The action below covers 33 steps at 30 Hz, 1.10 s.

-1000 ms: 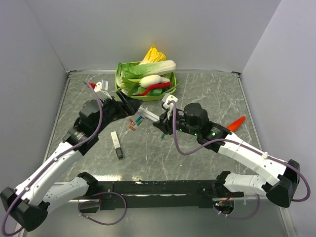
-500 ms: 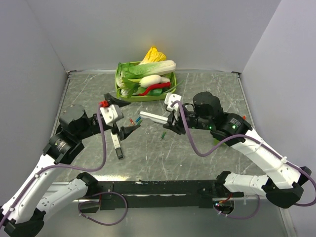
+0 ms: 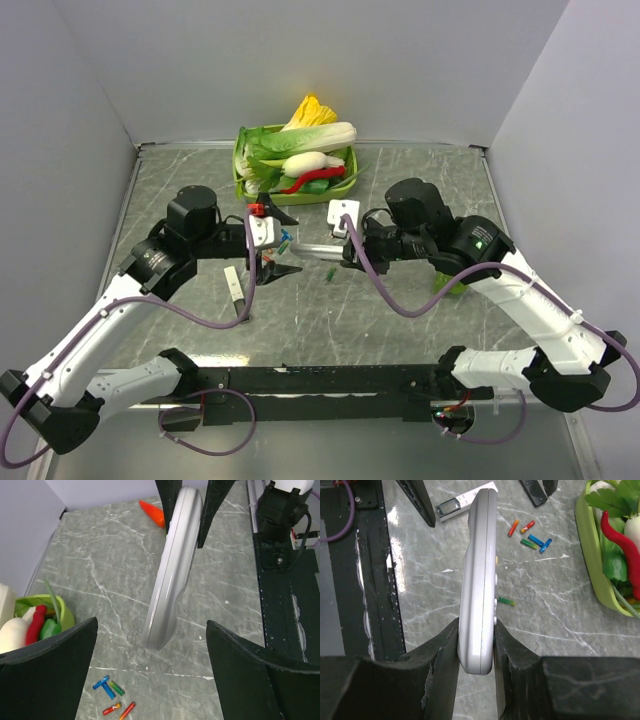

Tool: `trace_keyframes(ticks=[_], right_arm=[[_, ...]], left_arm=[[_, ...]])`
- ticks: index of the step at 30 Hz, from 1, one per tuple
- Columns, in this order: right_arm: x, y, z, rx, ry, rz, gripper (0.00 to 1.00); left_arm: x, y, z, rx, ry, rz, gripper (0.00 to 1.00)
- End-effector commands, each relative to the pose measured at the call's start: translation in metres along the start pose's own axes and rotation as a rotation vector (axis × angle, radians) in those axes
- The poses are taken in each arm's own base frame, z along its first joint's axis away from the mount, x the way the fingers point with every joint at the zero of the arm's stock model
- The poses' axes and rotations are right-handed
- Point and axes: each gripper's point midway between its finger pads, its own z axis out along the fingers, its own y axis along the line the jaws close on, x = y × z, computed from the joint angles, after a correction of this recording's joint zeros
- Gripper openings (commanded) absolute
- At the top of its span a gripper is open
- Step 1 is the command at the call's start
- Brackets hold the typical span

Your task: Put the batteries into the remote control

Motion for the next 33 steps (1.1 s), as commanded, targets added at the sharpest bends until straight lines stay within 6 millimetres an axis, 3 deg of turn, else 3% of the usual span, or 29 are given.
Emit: trace_keyframes(ticks=[1,6,10,19,22,25,26,27,28,31,32,33], right_arm=[[-0.014,-0.001,-0.012,-0.01,-0.024,-0.066,0.0],[-0.016,-0.004,-0.007,-0.024,-0.009,-0.075,0.0],[-0.02,-0.005,-0.006,-0.033,-0.016,-0.086,0.0],[-0.018,-0.006,-0.002,-0.038,-0.005,-0.096,0.0],[-0.017,-0.006,-0.002,-0.032,-0.009,-0.103,0.0],[-0.019,-0.005,0.0,-0.033,-0.028,-0.093,0.02],[-0.022,-0.005,-0.001,-0.032,-0.042,-0.094,0.06],[-0.021,-0.005,-0.001,-0.028,-0.046,-0.086,0.12],[-0.026,-0.007,0.001,-0.014,-0.072,-0.077,0.3],[-0.027,-0.009,0.0,0.03,-0.12,-0.026,0.57],[-0.038,-0.016,-0.006,0.074,-0.179,-0.021,0.62],[-0.033,-0.017,-0.003,0.084,-0.184,0.008,0.66]], left_arm=[[-0.013,-0.006,0.006,0.047,-0.028,0.051,0.91],[-0.009,-0.009,0.015,0.068,0.003,0.047,0.83],[0.005,-0.007,0.024,0.058,0.068,0.039,0.74],[0.019,-0.01,0.029,0.062,0.122,0.024,0.59],[0.02,-0.011,0.027,0.058,0.122,0.022,0.49],[0.017,-0.013,0.027,0.056,0.103,0.019,0.28],[0.019,-0.014,0.028,0.059,0.098,0.013,0.16],[0.016,-0.015,0.027,0.051,0.084,-0.001,0.09],[0.011,-0.01,0.029,0.027,0.056,0.006,0.04],[0.016,-0.007,0.03,-0.042,0.02,-0.062,0.01],[0.023,0.002,0.032,-0.108,-0.002,-0.071,0.01],[0.016,0.003,0.028,-0.148,-0.051,-0.119,0.01]])
